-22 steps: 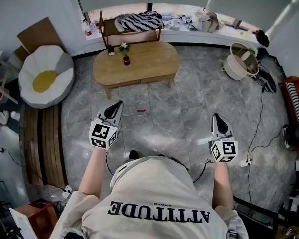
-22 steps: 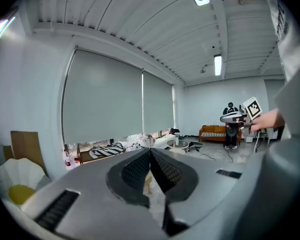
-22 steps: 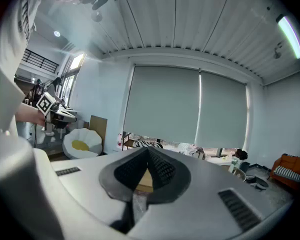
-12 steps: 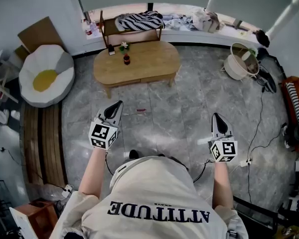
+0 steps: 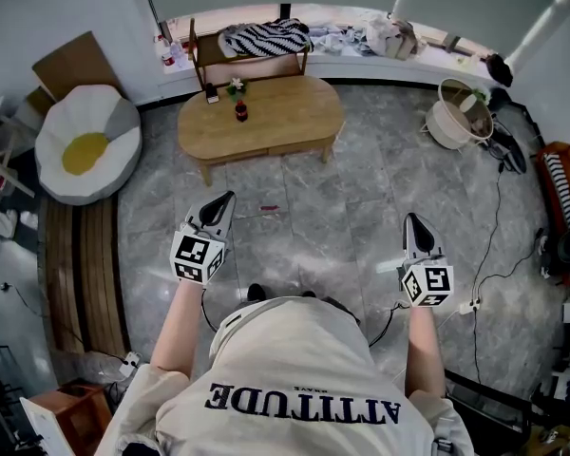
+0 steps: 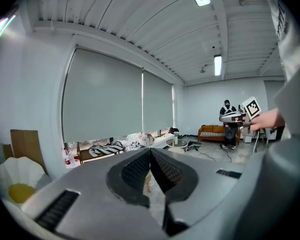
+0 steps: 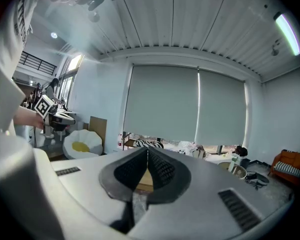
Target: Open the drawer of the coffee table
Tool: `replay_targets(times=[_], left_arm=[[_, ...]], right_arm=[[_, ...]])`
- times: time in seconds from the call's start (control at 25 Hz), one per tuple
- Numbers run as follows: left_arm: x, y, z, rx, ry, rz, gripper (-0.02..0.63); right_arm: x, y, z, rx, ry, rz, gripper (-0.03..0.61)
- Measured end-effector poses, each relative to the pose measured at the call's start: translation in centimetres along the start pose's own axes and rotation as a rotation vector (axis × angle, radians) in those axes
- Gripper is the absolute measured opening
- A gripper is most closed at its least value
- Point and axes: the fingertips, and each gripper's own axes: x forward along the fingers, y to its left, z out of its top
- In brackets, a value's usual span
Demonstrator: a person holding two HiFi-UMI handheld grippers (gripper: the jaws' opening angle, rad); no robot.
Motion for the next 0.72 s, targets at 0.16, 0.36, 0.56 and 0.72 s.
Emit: replay_targets(times=[0.16, 0.36, 0.56, 0.72], left_arm=[[-0.6, 0.5, -0.4, -0.001, 0.002, -0.008, 0.021], [-1.4, 1.7, -1.0, -0.004, 0.007, -0.022, 0.021], [-2.1, 3.8, -1.6, -0.008, 0.010, -0.026, 0.021], [-2.9, 5.4, -1.8, -0.004, 0.009, -0.040, 0.021]], right_arm=[[0.2, 1.3, -0.1, -0.005, 0.006, 0.007, 0.020], [0.5, 3.4, -0.1, -0.007, 0.020, 0.008, 0.020], [0.9, 5.6, 0.1, 0.002, 0.023, -0.008, 0.020], [1.0, 7.4, 0.4, 0.006, 0.022, -0.023, 0.020]])
